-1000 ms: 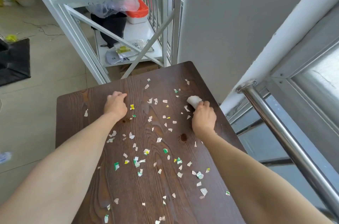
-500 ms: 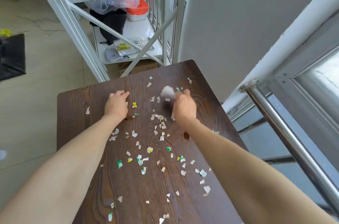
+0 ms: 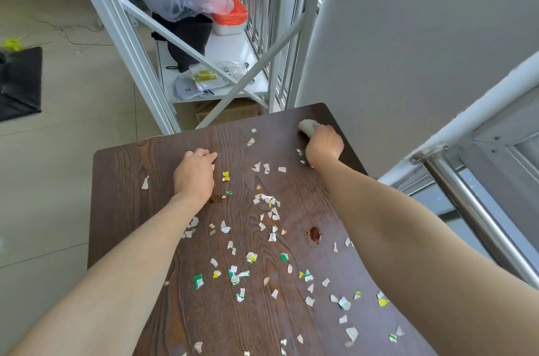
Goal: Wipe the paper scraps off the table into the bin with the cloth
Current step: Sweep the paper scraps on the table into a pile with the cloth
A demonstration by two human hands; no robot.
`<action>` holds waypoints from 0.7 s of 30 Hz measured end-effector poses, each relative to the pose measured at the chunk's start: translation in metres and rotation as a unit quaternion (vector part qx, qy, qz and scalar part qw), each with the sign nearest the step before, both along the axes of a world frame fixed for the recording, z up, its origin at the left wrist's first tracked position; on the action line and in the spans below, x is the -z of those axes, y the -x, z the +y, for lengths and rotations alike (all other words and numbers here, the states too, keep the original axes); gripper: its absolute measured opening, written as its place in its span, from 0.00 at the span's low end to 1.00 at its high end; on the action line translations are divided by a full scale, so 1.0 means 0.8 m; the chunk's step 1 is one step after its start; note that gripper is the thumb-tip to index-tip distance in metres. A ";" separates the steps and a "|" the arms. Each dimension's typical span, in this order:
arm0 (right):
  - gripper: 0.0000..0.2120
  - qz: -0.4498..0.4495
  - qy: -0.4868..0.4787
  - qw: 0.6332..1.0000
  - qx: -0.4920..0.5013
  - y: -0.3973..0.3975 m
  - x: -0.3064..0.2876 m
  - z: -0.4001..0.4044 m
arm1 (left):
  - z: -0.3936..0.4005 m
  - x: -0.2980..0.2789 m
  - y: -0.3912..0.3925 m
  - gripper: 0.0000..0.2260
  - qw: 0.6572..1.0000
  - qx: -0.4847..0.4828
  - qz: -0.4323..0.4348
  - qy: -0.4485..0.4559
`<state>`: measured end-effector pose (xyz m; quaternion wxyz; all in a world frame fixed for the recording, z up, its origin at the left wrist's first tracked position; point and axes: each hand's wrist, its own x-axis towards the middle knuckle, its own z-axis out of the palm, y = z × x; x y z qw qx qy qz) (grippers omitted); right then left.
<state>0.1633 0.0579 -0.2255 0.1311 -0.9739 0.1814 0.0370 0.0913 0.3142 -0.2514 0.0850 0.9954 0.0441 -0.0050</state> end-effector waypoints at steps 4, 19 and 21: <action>0.18 -0.017 -0.017 0.999 -0.045 0.024 0.014 0.038 | 0.000 -0.001 -0.002 0.17 1.000 0.006 0.017 -0.014; 0.16 -0.068 -0.108 0.952 -0.277 0.144 0.018 0.098 | 0.007 -0.011 0.009 0.23 0.999 0.036 0.017 0.036; 0.15 -0.106 -0.119 0.964 -0.213 0.122 0.010 0.095 | 0.008 -0.012 0.008 0.21 0.998 0.036 0.012 0.040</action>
